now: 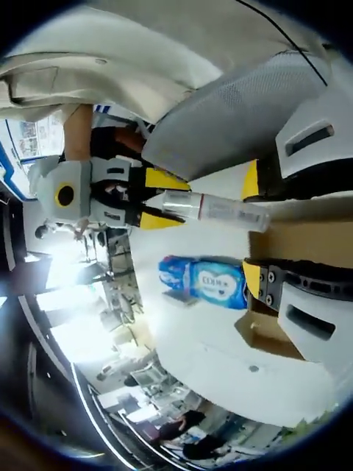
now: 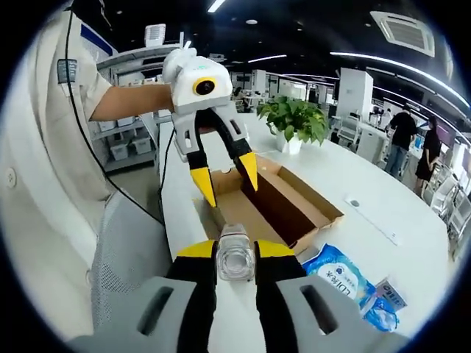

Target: Operate the shoe box by opening the lid, removing the specified soft item, and placing it in the target area until the item is outside and the box remains undamaged.

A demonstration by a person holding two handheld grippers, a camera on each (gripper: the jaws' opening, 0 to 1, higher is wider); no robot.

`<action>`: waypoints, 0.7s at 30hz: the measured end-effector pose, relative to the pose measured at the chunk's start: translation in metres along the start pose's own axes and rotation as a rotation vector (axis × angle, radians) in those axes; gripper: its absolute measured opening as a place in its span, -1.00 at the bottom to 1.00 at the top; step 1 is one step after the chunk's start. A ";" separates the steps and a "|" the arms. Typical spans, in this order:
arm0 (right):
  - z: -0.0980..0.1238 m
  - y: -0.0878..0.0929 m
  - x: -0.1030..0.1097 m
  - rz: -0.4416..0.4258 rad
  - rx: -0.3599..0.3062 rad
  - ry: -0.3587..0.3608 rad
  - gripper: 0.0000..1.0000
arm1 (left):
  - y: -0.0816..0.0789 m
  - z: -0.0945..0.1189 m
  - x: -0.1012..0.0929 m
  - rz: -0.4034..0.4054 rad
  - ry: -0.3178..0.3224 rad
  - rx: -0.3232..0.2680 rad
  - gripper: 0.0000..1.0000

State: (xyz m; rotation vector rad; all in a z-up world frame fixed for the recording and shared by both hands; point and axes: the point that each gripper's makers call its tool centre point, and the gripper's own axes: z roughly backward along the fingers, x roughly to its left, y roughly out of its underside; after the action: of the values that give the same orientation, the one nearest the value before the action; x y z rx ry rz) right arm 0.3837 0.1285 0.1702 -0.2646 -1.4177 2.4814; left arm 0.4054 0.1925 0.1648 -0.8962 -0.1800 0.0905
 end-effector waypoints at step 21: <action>0.029 0.009 -0.065 0.111 0.134 0.051 -0.68 | 0.070 0.059 0.024 0.292 -0.303 0.026 -0.26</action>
State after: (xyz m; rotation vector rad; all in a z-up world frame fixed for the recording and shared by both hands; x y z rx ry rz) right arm 0.4354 0.0799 0.1781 -0.3851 -1.2421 2.6255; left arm 0.4177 0.2850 0.1495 -0.8755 -0.3285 0.5006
